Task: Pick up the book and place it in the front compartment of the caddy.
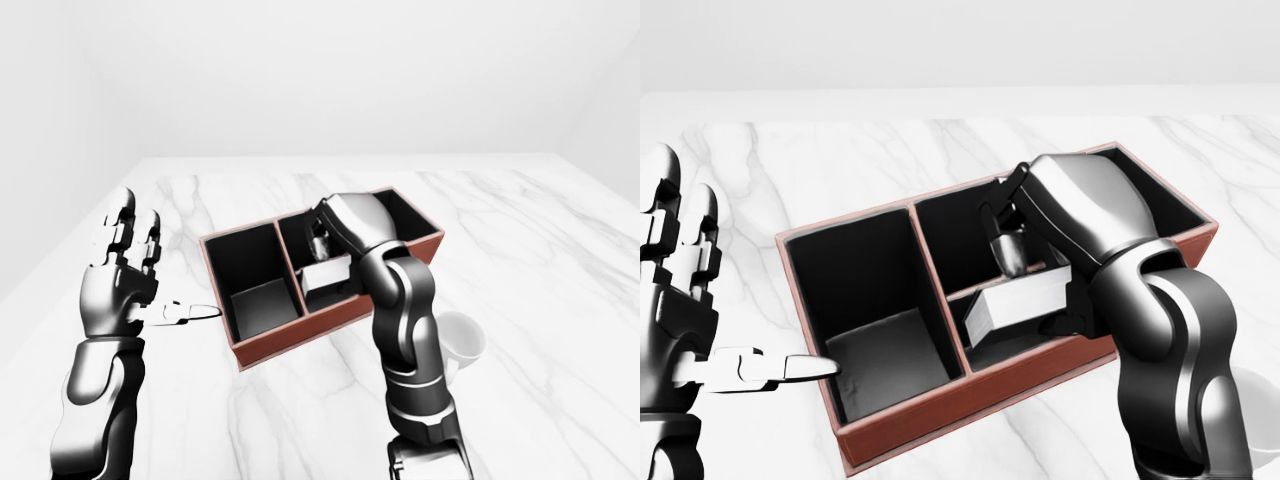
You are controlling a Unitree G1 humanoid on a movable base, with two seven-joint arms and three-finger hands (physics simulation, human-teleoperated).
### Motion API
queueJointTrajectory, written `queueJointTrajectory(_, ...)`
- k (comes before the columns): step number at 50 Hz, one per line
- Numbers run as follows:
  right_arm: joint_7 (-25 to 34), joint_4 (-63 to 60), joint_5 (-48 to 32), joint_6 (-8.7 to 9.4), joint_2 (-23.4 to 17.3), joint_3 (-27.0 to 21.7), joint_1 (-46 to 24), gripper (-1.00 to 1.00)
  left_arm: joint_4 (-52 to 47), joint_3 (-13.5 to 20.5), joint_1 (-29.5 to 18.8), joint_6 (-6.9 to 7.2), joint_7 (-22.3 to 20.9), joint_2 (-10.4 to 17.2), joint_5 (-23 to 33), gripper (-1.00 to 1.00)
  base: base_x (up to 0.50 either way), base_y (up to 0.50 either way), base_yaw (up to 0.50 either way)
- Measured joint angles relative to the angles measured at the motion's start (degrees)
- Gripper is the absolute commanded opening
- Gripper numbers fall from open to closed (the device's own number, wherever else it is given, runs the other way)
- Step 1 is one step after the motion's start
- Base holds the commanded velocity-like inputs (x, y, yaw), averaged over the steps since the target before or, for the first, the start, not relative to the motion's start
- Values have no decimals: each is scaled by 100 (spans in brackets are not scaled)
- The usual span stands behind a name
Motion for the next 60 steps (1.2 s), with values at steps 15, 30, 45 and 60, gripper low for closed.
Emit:
queueJointTrajectory(15, -184, 589, 11, 0, 18, 47, -435, -100, 5, 14, -18, 0, 6, 6, -11, 100, 0, 0, 0)
queueJointTrajectory(30, -381, 1304, 70, 0, -30, 52, -1032, -100, -12, 22, -22, 0, 9, 9, -18, 100, 0, 0, 0)
queueJointTrajectory(45, -539, 1884, 94, 0, -72, 54, -1461, -100, 25, 29, -39, 0, 16, 15, -15, 100, 0, 0, 0)
queueJointTrajectory(60, -774, 2502, 157, 0, -102, 56, -1828, -100, 30, 21, -31, 0, 23, 13, -1, 100, 0, 0, 0)
